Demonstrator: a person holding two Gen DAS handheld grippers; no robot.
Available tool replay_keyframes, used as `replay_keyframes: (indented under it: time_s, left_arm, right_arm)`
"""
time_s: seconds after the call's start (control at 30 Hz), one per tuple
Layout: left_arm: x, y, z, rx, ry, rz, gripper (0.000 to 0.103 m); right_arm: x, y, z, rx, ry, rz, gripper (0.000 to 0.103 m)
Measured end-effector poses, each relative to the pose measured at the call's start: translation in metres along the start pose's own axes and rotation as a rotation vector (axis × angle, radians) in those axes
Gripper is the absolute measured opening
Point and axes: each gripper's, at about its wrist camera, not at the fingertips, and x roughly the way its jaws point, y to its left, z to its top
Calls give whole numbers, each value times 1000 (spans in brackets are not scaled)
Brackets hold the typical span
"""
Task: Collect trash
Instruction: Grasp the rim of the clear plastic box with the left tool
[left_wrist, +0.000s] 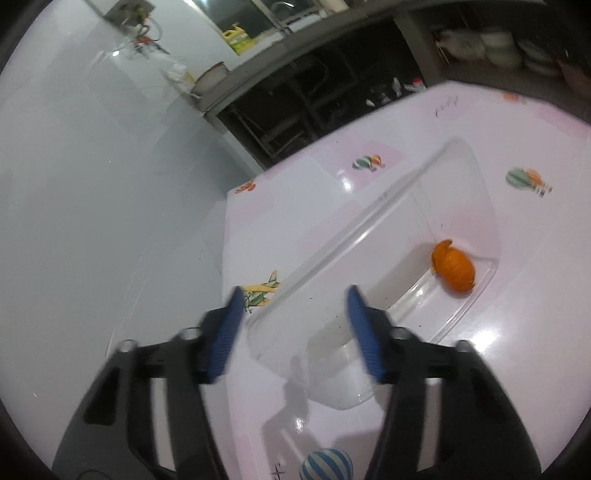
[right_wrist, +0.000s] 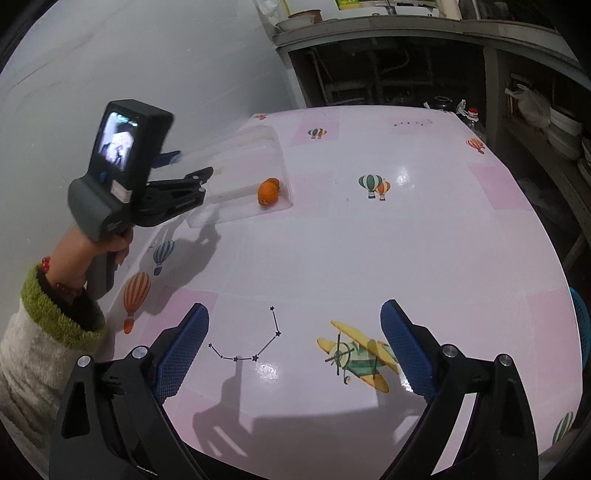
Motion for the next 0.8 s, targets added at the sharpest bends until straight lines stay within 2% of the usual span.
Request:
replay_keyframes:
  time_s: [0.07, 0.23, 0.43, 0.57, 0.63, 0.7, 0.8]
  left_arm:
    - [3, -1, -1, 16, -4, 7, 38]
    - [-6, -1, 5, 42, -6, 4, 11]
    - [-23, -7, 9, 67, 7, -37, 5]
    - [-39, 1, 5, -63, 59, -215, 5]
    - [-49, 0, -4, -125, 74, -289, 5]
    - [-61, -2, -16, -208, 93, -397, 5]
    - [-69, -2, -31, -307, 117, -503, 5]
  right_arm:
    - [0, -2, -1, 3, 3, -2, 90]
    - [-8, -6, -3, 18, -11, -5, 90]
    - [-19, -12, -7, 38, -35, -3, 89]
    - [-30, -17, -9, 45, -60, -10, 89]
    - [-38, -23, -10, 52, -81, -14, 89]
    - [-44, -27, -10, 58, -98, -14, 89]
    - [-48, -32, -9, 62, -108, -14, 85]
